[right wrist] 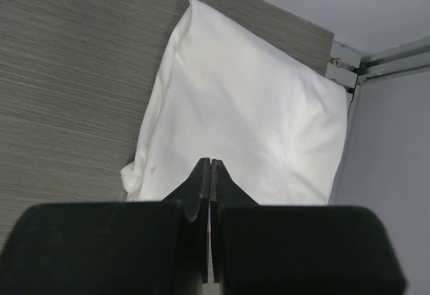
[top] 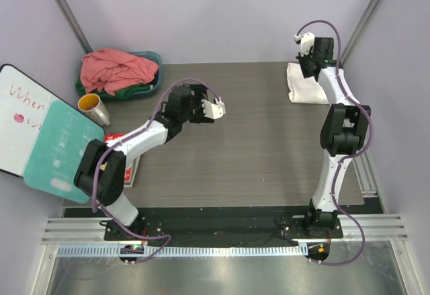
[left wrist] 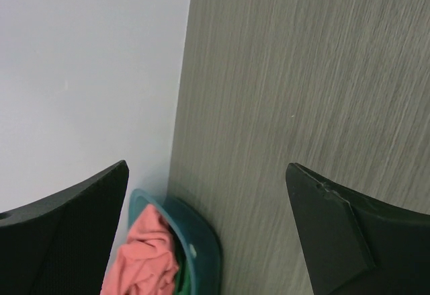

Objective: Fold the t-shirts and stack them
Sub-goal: Neatly place the folded tshirt to the corner

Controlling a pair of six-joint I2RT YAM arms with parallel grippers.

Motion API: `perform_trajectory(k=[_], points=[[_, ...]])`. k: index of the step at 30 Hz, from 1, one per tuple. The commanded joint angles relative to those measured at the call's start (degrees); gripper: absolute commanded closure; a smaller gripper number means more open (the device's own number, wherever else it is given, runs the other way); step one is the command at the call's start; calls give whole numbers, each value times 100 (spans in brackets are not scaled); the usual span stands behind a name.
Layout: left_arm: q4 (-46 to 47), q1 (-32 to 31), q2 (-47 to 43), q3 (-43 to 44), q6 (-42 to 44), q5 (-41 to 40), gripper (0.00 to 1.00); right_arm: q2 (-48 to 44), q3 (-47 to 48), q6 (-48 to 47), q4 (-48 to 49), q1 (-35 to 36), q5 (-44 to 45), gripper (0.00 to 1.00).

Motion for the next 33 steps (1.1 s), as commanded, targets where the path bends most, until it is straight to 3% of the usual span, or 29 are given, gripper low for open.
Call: perform_trajectory(k=[1, 4, 6, 7, 9, 11, 16, 25, 33], points=[[-286, 148, -130, 544, -1316, -20, 0, -714, -268, -9, 127, 45, -482, 99], [-481, 341, -103, 967, -2642, 24, 0, -1048, -752, 96, 118, 133, -1062, 98], [-560, 455, -112, 1177, -3153, 41, 0, -1356, -1181, 158, 118, 273, -1543, 86], [-596, 543, -138, 1257, -3712, 85, 0, -1487, -1332, 263, 153, 335, -1747, 50], [-683, 666, -130, 1519, -4399, 165, 0, -1838, -1709, 447, 206, 370, -2439, 1], [-701, 859, -130, 1661, -5586, 33, 0, -2024, -1930, 884, 406, 616, -2619, 0], [-859, 1176, -305, 1565, -6907, -432, 0, -2393, -2431, 1959, 1092, 1231, -436, 0], [-1069, 1510, -516, 1336, -7172, -1118, 0, -2947, -3064, 2153, 1471, 1311, 411, 0], [-1035, 1554, -727, 1143, -7075, -1145, 0, -3044, -3205, 2241, 1586, 1311, 703, 0]])
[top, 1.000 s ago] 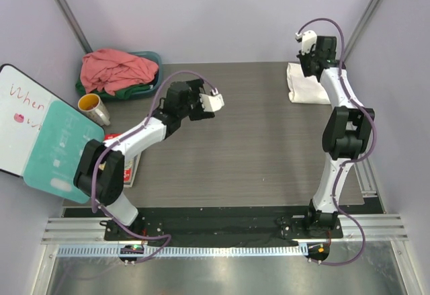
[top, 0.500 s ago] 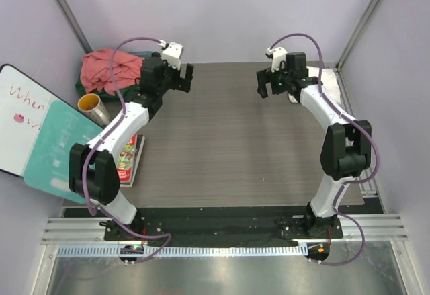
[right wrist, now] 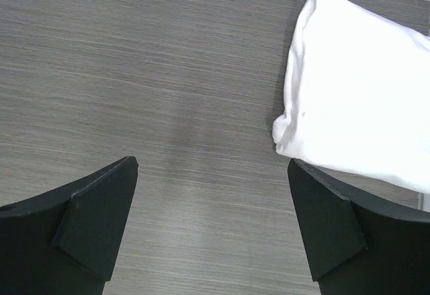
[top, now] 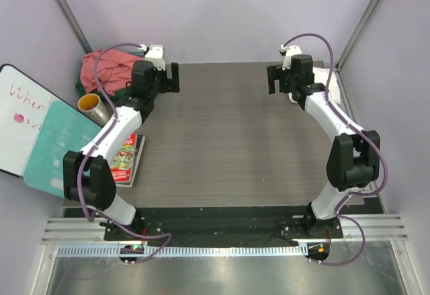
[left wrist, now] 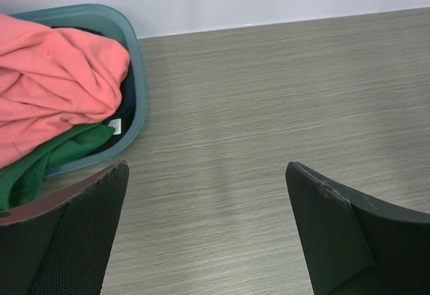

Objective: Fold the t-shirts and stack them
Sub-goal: Neatly place the folded tshirt to the corner

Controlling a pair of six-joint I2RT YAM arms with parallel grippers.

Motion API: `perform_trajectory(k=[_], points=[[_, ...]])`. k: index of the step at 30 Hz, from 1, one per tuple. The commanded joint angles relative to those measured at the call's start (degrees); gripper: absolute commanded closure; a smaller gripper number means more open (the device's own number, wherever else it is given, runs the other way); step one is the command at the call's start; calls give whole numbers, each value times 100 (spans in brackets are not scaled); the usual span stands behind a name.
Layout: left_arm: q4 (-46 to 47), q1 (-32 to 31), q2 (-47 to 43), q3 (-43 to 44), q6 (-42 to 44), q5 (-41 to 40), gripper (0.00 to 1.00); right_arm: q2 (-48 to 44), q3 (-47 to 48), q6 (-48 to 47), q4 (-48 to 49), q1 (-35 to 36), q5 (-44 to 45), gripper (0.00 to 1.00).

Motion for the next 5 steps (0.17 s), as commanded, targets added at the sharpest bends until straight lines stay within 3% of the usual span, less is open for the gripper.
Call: perform_trajectory(k=[1, 5], points=[[47, 29, -312, -52, -57, -129, 0, -288, 1, 125, 333, 15, 283, 0], [90, 28, -321, -70, 5, -111, 0, -314, -25, 108, 333, 24, 310, 0]])
